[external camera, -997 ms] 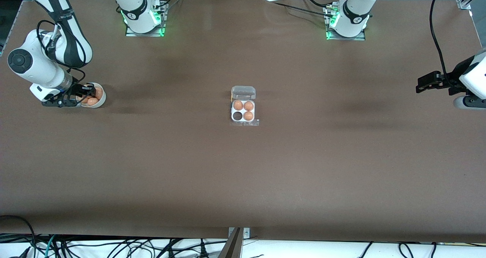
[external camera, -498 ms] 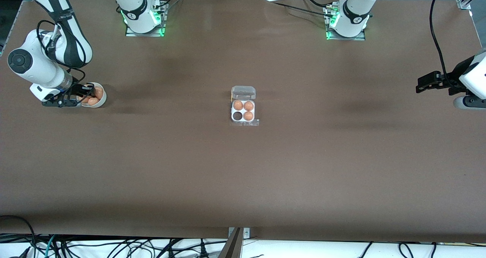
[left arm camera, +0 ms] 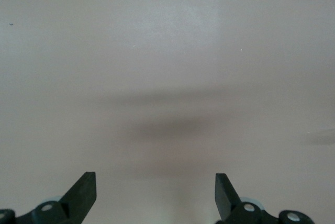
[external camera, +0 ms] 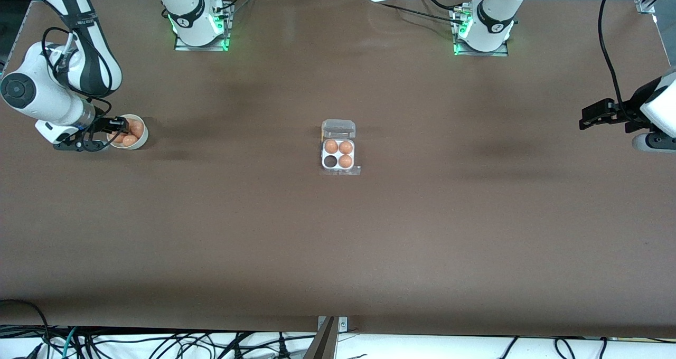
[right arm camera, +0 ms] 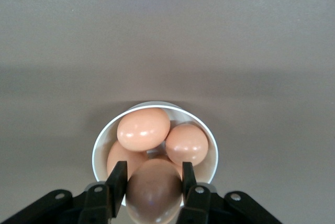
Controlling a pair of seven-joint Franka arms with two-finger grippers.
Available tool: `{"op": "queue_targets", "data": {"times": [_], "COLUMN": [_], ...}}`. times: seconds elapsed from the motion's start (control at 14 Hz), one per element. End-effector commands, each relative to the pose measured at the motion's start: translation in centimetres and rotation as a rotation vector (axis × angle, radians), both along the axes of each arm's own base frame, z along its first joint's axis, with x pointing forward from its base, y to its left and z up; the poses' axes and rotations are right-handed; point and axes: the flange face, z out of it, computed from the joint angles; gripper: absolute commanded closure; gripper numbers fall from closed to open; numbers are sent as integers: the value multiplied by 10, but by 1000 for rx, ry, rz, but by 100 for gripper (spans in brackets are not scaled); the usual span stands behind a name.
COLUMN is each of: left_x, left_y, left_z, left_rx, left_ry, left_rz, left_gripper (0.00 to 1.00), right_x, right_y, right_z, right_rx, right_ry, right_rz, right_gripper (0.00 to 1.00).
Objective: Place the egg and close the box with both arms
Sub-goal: 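Close the right gripper on one brown egg and lift it, then carry the egg with the right gripper over the plastic carton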
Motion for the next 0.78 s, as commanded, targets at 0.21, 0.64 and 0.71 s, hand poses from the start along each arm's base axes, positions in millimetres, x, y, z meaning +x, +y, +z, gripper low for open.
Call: {"op": "queue_targets", "data": {"times": [0.21,0.64,0.71], "left_x": [1,1,1], "left_y": [3,4,4], "left_z": [5,6,6], "left_rx": [10,10,10], "left_ry": [-4,-5,-5], "left_rz": [-17,-16,-16], "left_gripper": [0,0,0], "right_x": [45,96,102], "right_y": [36,138,164], "right_z": [60,88,89], "right_rx": [7,34,37], "right_ry": [54,93,89], "right_rz": [35,-7,-24], "right_gripper": [57,57,57]}}
